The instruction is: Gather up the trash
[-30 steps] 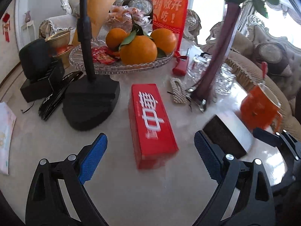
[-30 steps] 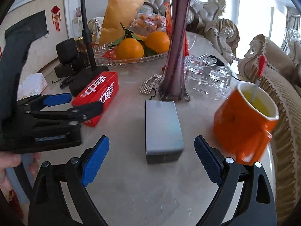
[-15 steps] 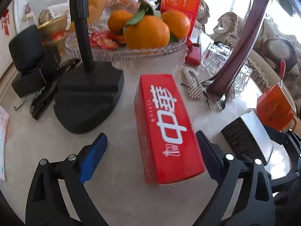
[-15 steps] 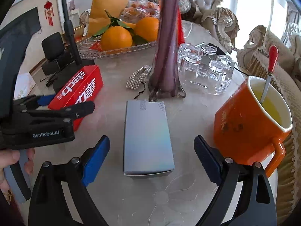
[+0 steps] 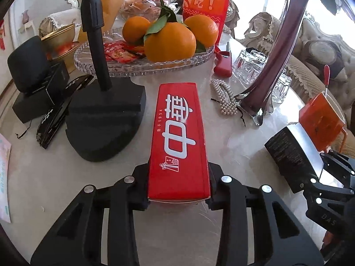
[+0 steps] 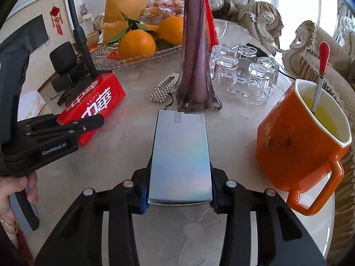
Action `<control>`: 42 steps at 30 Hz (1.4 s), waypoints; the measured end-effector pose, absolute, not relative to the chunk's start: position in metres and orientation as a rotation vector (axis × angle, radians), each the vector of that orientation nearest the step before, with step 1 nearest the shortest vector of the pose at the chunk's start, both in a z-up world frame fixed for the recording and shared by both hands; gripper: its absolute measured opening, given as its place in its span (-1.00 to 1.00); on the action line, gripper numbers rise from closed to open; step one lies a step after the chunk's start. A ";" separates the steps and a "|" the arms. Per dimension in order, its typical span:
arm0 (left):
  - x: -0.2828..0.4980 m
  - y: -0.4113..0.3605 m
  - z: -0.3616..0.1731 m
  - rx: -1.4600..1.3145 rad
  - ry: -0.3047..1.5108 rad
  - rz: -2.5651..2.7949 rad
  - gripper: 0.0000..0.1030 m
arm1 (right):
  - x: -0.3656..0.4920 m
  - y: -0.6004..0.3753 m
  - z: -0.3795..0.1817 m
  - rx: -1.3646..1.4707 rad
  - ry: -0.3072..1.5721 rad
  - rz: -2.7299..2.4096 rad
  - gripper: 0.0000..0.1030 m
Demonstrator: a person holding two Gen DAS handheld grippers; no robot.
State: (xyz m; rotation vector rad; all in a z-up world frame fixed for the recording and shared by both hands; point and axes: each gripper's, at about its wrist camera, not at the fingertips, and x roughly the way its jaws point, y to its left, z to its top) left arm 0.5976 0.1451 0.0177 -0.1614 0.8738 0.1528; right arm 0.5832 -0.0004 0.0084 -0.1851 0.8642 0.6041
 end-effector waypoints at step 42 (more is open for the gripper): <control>-0.009 -0.029 -0.070 -0.025 1.047 -0.151 -0.30 | 0.057 -0.134 -0.074 -0.032 1.115 0.744 -0.25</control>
